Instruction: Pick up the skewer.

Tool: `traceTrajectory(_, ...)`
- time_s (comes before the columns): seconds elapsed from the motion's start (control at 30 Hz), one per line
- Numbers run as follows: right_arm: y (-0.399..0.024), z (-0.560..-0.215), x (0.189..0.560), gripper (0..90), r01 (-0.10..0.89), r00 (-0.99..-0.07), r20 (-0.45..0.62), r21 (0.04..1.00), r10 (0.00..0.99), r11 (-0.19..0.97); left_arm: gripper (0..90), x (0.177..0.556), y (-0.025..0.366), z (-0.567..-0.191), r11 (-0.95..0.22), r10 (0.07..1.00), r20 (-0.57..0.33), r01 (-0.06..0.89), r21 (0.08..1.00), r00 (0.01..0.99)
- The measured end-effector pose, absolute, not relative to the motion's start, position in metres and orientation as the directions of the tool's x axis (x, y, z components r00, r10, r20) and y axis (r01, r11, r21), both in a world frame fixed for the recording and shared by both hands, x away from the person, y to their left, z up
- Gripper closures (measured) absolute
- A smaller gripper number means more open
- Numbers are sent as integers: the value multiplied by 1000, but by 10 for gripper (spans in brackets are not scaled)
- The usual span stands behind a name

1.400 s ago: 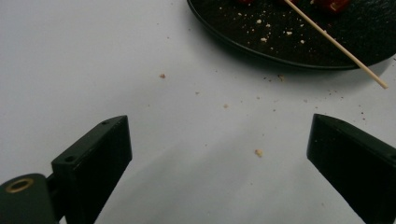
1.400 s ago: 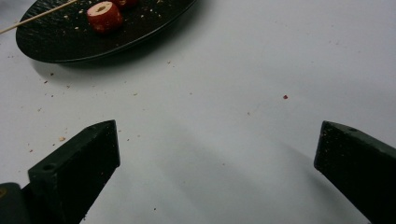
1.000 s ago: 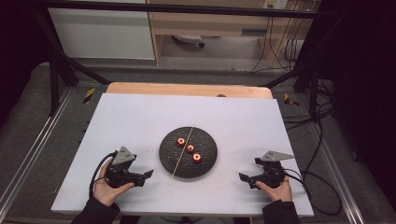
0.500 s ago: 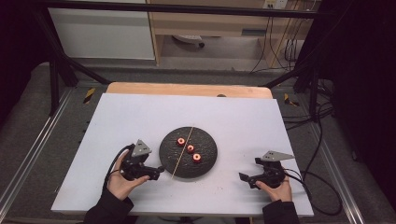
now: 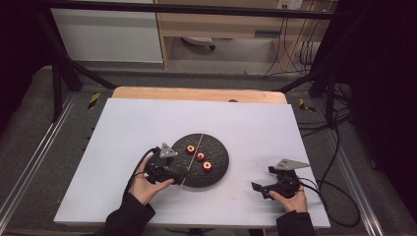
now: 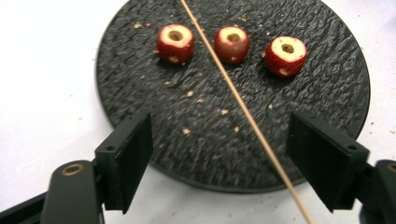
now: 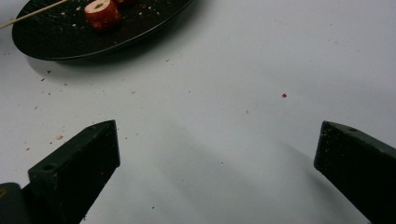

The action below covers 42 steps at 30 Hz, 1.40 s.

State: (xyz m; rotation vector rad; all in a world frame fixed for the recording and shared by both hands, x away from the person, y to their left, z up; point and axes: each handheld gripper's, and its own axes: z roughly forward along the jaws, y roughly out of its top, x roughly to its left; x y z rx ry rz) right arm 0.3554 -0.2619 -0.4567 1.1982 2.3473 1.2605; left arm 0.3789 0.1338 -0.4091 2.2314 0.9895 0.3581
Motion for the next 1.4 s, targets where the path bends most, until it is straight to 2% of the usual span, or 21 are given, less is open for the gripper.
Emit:
traceTrajectory(0.23,-262,-457,355,8,556,-645,176,775,744,299,324,386,118,-414,-504,751,-18,590,631,660)
traceTrajectory(0.33,-262,-457,356,9,557,-645,176,775,744,299,402,388,113,-414,-500,760,-21,605,619,650)
traceTrajectory(0.83,-262,-457,356,9,558,-646,180,775,742,297,664,391,96,-419,-504,789,-15,659,558,615)
traceTrajectory(1.4,-262,-457,356,9,562,-646,183,771,741,299,844,390,90,-421,-433,851,-16,717,546,526)
